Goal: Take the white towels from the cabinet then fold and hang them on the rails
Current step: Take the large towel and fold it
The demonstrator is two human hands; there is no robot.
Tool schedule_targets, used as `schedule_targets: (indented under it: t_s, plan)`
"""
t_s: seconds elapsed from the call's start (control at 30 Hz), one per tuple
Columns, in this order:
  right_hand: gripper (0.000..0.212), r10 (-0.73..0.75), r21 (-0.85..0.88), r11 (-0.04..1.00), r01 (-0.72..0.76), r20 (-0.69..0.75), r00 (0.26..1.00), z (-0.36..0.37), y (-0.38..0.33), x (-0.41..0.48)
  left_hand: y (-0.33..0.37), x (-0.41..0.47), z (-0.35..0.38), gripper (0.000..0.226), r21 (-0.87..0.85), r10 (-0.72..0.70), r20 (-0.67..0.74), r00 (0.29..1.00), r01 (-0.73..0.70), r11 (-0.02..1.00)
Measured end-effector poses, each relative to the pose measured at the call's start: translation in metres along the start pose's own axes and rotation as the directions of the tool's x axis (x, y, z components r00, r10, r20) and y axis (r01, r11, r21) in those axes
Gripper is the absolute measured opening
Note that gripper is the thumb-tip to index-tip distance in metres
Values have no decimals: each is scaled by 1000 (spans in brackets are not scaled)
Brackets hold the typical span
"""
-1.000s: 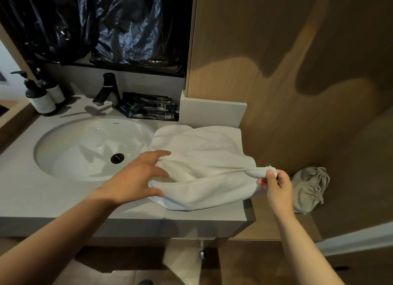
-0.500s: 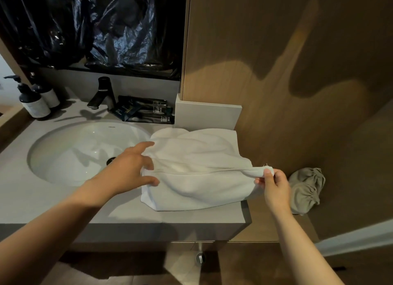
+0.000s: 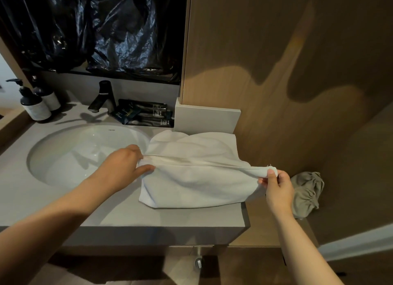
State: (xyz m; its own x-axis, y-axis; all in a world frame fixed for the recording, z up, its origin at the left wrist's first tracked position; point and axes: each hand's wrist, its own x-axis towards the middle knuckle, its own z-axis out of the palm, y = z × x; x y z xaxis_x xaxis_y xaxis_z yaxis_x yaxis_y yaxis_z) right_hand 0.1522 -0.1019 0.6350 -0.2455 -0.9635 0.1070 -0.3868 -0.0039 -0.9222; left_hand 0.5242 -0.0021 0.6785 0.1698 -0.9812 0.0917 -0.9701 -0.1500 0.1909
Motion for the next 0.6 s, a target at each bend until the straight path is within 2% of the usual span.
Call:
schedule_targets:
  t_s: [0.1,0.2,0.3,0.4,0.43,0.6]
  plan:
    - [22,-33,11,999,34,-43,999,4,-15,2,7,9,-14,52,221,-37,30,999,29,975]
    - [20,-87,-3,996,87,-58,994,7,-27,9,8,18,-19,48,300,-31,63,998,11,954]
    - [23,-108,-21,994,107,-65,992,5,-29,16,2,21,-13,43,188,0,147,989,-28,982]
    - [27,-114,-40,993,112,-43,993,0,-31,20,-16,15,-5,34,-155,58,127,990,-38,987]
    - [27,-120,-42,992,119,-35,992,-2,-33,22,-19,13,-5,32,-193,78,110,991,-56,980]
    - [24,-98,65,993,100,-31,995,-10,-57,34,-14,31,-31,30,-110,127,11,992,-125,986]
